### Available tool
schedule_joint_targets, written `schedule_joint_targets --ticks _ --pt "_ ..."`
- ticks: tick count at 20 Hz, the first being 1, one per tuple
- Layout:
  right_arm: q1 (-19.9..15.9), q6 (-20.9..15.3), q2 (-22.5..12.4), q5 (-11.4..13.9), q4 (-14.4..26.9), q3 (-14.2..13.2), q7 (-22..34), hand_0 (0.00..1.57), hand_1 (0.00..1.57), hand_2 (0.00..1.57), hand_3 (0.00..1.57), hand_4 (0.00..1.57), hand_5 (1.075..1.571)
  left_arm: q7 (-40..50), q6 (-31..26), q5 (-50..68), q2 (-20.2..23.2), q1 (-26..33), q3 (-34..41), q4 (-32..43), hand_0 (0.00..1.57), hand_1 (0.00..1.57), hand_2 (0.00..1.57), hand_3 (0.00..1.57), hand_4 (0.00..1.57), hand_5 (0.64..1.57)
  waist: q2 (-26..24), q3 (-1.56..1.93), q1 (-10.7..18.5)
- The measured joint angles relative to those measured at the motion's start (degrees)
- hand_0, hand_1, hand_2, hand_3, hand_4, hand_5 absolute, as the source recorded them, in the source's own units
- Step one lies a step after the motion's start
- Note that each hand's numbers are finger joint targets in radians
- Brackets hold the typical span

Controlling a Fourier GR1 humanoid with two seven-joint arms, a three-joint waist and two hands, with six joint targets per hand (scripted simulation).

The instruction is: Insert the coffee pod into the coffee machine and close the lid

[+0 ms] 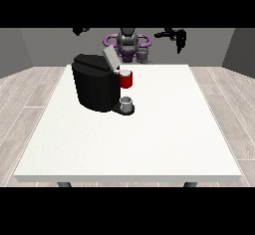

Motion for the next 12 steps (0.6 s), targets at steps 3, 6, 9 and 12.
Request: schedule_joint_targets --ticks 3,6,9,12 --pt "-1.34 0.66 0.23 1.09 -0.82 1.62 0.46 0.0 0.0 0.0 0.0 0.24 1.571 0.15 -0.42 1.29 -0.34 1.95 -0.61 -3.04 0.0 0.0 0.0 0.0 0.09 1.571 1.18 0.01 0.72" --pt "-3.94 0.12 0.69 3.01 -0.44 2.97 1.1 0.0 0.0 0.0 0.0 0.16 1.571 0.25 0.16 3.15 -1.01 3.75 -2.89 -6.0 0.0 0.0 0.0 0.0 0.11 1.571 2.55 0.0 1.4" --pt "-5.02 1.41 0.45 3.05 0.39 2.85 0.16 0.0 0.0 0.0 0.0 0.12 1.571 2.06 0.06 4.8 -1.21 5.34 -3.6 -9.97 0.0 0.0 0.0 0.0 0.0 1.571 4.22 0.01 1.9" --pt "-5.9 1.84 0.76 3.19 1.49 2.73 0.32 0.0 0.0 0.0 0.0 0.0 1.571 4.03 -0.66 6.59 -0.94 7.73 -4.17 -14.09 0.0 0.0 0.0 0.0 0.0 1.571 5.31 0.01 2.46"
